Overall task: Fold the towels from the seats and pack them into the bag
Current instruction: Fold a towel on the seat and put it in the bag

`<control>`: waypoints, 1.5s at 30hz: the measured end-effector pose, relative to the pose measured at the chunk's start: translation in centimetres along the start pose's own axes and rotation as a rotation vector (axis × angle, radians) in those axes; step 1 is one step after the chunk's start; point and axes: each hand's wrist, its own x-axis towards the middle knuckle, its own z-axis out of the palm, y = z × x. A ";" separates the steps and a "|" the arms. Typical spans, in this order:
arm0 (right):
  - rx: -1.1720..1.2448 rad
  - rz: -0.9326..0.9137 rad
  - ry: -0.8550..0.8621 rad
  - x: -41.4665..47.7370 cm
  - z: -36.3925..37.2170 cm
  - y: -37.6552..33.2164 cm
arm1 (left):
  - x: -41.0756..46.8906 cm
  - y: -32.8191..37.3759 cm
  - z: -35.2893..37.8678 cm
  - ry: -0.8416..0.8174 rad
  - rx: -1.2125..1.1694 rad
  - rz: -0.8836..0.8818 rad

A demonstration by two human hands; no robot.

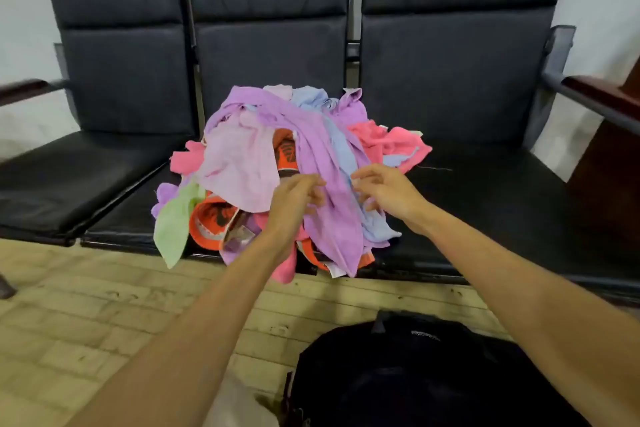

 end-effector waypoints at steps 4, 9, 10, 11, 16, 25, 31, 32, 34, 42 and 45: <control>-0.104 -0.050 0.089 3.3 3.3 0.8 | 1.7 -1.3 -1.0 0.131 -0.094 -0.049; -0.290 -0.192 0.208 5.1 5.8 0.9 | 2.0 -0.9 -1.5 0.060 -0.204 -0.105; -0.264 -0.220 0.222 5.0 5.9 0.7 | 2.0 -1.0 -1.4 0.045 -0.190 -0.110; -0.214 -0.245 0.224 4.8 5.7 0.6 | 1.9 -1.0 -1.3 0.042 -0.178 -0.113; 0.079 -0.220 0.211 1.8 2.0 -1.4 | 1.1 -1.0 -0.5 0.053 -0.116 -0.094; 1.109 -0.006 0.128 -7.4 -7.2 -3.3 | -3.5 0.8 5.8 -0.123 -0.302 -0.148; 1.076 0.058 0.110 -14.2 -10.6 -0.7 | -6.7 -0.6 9.4 -0.234 -0.438 -0.297; 1.026 0.094 0.118 -15.2 -10.7 0.2 | -7.1 -1.1 9.8 -0.258 -0.428 -0.312; 0.961 0.208 0.056 -16.7 -10.9 2.1 | -7.7 -2.1 10.9 -0.292 -0.404 -0.337; 0.154 0.227 -0.268 -19.3 -10.6 4.0 | -6.5 -3.7 11.2 -0.067 -0.425 -0.366; 0.076 0.240 -0.396 -20.1 -10.4 4.9 | -7.3 -3.6 11.2 -0.085 -0.258 -0.339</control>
